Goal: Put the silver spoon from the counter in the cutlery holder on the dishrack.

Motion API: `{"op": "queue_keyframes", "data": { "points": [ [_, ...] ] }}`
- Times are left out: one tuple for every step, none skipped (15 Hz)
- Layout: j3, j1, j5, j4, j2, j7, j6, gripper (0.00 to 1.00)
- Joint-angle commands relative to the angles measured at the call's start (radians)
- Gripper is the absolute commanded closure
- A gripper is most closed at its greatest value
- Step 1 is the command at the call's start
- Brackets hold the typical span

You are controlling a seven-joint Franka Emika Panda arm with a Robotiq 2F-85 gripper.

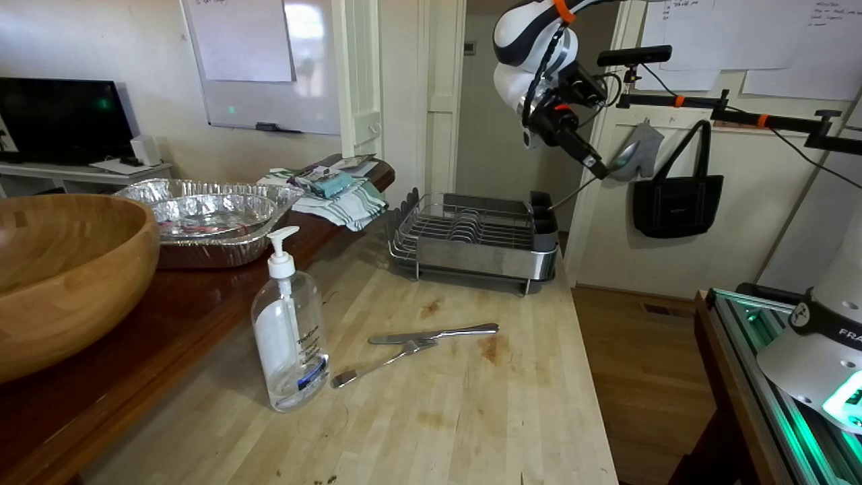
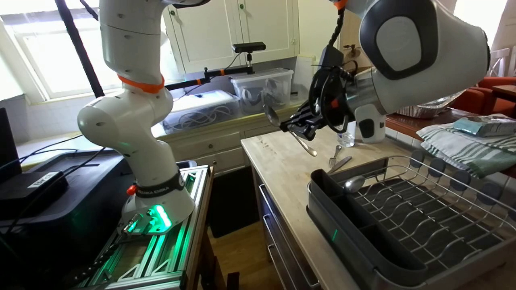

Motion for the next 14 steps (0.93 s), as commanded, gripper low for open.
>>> {"op": "queue_keyframes", "data": {
  "points": [
    [-0.003,-0.016,0.030,0.063,0.060,0.006,-0.036,0.98],
    [-0.002,-0.018,0.031,0.071,0.069,0.009,-0.036,0.98],
    [-0.002,-0.020,0.032,0.081,0.080,0.013,-0.041,0.98],
    [-0.001,-0.022,0.032,0.090,0.089,0.014,-0.043,0.98],
    [-0.001,-0.024,0.033,0.096,0.099,0.014,-0.045,0.98],
    [0.000,-0.026,0.033,0.105,0.108,0.015,-0.050,0.98],
    [0.000,-0.028,0.033,0.115,0.118,0.015,-0.054,0.98],
    [0.001,-0.030,0.033,0.123,0.128,0.016,-0.059,0.98],
    [0.001,-0.031,0.032,0.131,0.136,0.019,-0.065,0.98],
    [0.002,-0.032,0.032,0.139,0.146,0.019,-0.071,0.98],
    [0.003,-0.033,0.030,0.148,0.156,0.023,-0.082,0.98],
    [0.002,-0.034,0.030,0.154,0.164,0.026,-0.087,0.98],
    [0.002,-0.035,0.031,0.163,0.171,0.032,-0.094,0.98],
    [0.002,-0.035,0.032,0.173,0.181,0.039,-0.102,0.98]
  ]
}}
